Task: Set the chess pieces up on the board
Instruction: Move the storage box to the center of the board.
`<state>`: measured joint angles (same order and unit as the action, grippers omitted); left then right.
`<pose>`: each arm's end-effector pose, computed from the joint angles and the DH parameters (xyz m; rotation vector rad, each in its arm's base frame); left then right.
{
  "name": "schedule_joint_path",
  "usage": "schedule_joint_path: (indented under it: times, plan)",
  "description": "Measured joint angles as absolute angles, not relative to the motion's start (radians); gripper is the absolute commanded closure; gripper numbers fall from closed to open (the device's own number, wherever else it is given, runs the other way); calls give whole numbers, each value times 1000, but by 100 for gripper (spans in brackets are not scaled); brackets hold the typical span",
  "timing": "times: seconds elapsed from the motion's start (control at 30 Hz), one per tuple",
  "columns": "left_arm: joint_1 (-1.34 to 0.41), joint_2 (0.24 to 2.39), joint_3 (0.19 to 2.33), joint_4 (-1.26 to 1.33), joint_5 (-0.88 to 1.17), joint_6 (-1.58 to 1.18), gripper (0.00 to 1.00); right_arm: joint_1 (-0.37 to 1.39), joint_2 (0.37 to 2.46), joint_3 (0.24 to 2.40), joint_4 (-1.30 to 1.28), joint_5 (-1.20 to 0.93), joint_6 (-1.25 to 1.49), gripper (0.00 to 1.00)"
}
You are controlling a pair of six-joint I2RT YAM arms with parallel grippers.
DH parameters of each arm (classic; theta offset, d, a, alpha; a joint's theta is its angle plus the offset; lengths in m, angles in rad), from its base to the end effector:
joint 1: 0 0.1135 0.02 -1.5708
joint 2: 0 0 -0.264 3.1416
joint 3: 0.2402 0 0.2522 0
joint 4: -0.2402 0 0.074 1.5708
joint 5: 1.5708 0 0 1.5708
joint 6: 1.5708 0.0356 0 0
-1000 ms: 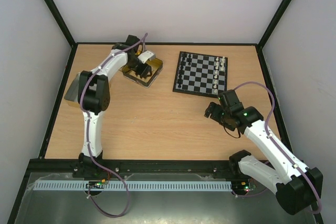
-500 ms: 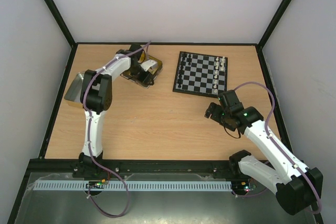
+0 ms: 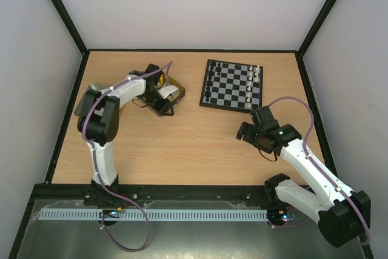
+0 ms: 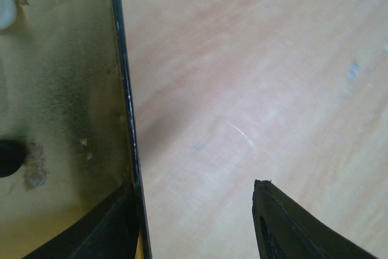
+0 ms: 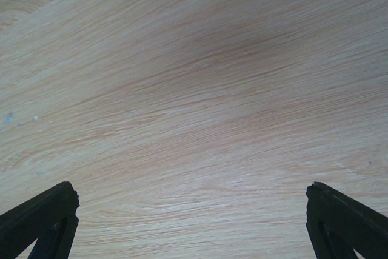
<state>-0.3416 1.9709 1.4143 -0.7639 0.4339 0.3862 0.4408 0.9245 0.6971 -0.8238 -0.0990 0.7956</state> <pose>0.3614 -0.1444 0.1752 1.0770 2.6081 -0.6137 0.1500 0.0747 0.2325 0.4457 2.6891 0.5299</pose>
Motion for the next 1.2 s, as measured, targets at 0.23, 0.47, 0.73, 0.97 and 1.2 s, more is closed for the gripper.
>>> schedule_joint_path:
  times: [0.23,0.47,0.73,0.97,1.2]
  plan:
    - [-490,1731,1171,-778,445,388,46,441,925,638,-794,-116,789,2]
    - [-725,1610,1045,-833,461,397,46,441,922,623,-776,-128,789,2]
    - [-748,1533,1092,-882,382,426,45,441,921,623,-775,-133,790,2]
    - [-578,1491,1201,-850,282,443,61,441,916,624,-774,-136,797,2]
    - [-321,1492,1119,-806,140,510,58,441,918,624,-771,-142,812,2]
